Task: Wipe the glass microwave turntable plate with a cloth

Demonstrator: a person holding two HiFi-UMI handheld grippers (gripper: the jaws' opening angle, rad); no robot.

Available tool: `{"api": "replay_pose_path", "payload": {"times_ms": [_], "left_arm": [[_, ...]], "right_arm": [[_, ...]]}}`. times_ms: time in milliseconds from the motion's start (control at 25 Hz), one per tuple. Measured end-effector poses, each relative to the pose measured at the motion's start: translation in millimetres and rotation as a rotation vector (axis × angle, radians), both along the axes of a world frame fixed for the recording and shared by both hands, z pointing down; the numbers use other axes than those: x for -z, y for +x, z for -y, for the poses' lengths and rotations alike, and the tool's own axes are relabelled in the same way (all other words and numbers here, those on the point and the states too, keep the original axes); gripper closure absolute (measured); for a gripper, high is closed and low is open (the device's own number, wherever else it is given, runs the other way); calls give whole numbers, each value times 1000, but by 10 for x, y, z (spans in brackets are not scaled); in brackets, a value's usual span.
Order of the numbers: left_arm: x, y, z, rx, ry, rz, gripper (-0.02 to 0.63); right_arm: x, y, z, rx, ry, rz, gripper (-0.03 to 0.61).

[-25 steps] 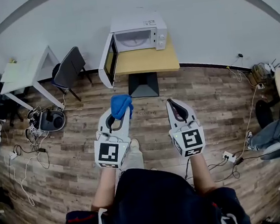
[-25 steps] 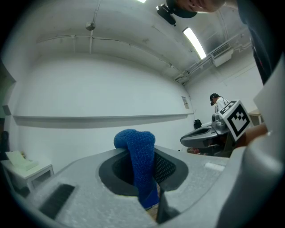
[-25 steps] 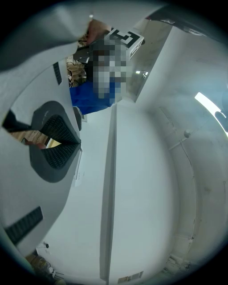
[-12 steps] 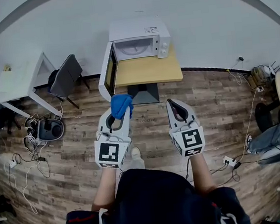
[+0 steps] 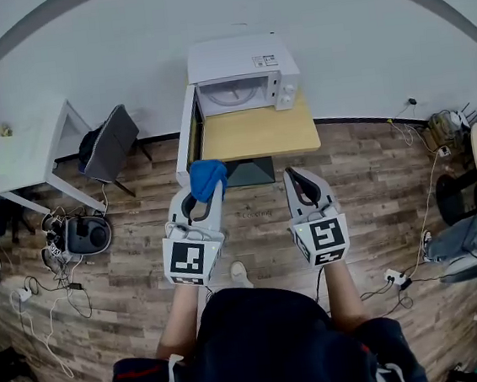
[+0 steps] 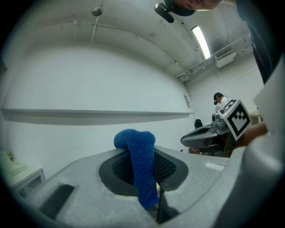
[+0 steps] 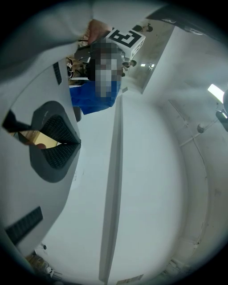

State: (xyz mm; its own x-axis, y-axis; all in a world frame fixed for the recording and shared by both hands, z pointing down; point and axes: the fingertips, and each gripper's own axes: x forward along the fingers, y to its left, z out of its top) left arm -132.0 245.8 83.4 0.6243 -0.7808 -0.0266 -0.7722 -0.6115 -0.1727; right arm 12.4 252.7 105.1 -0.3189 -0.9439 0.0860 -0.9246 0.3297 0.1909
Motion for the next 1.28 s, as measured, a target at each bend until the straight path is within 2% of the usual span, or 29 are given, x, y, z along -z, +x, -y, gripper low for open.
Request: {"api": "replay_pose_path", "payload": {"times_ms": [440,720,960,1280], "left_arm": [[-87,-223,739,-34,-10,7,557],[-242,-317,993,-22,-46,-2,557],[-290,-241,1209,-37,-48,13,557],[-438,80,1549,-39,-77,47,557]], "right_arm": [[-82,-236,712,-34,-9,2,571],[-258,-358,986,-19,-42,-33,571],[-276,-397,1175,-5,-46,-57,571],[-397,-109,1598,3,-76,-43,571]]}}
